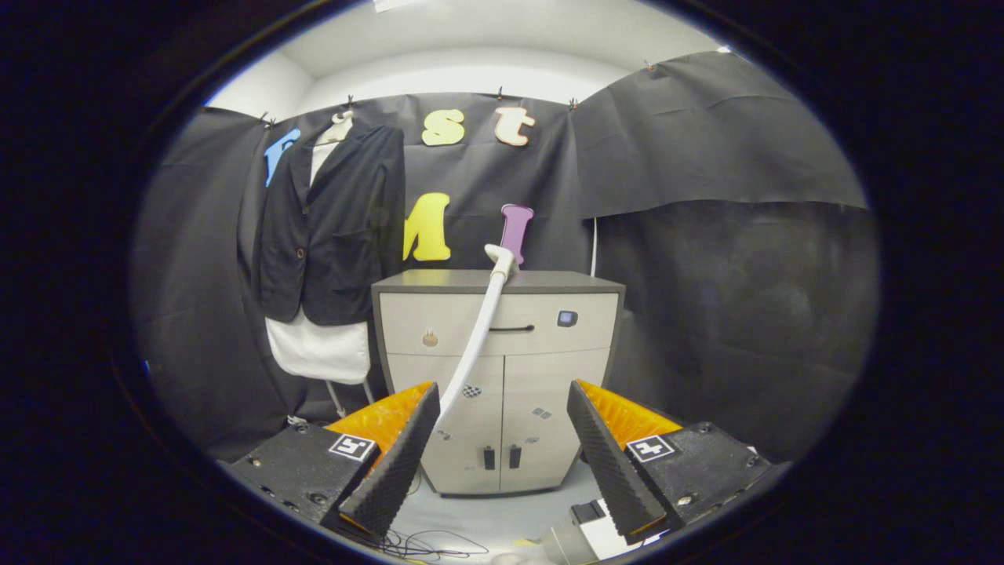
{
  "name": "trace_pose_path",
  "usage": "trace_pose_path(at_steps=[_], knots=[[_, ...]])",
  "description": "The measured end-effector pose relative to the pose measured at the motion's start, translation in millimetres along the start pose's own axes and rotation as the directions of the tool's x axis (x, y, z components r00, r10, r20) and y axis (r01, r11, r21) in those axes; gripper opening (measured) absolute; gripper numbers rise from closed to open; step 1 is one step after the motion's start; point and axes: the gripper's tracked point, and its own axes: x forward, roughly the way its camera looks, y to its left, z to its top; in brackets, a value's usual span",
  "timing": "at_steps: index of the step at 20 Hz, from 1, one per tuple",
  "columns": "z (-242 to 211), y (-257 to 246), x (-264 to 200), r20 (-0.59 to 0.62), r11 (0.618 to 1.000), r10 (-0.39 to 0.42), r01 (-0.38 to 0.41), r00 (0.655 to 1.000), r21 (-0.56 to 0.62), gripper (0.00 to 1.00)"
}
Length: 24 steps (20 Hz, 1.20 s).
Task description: Iron the clothes twice with a garment steamer, once on the left side and once on the right side.
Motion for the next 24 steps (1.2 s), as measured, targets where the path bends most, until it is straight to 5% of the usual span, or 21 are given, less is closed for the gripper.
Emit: trace_pose_path(at_steps=[10, 24], knots=[[106.1, -41.3, 87.3, 0.076, 0.998, -0.008, 0.013, 0.997, -0.059, 1.0], [224.5, -61.9, 317.6, 0.046, 0.995, 0.099, -0.1, 0.994, 0.023, 1.0]])
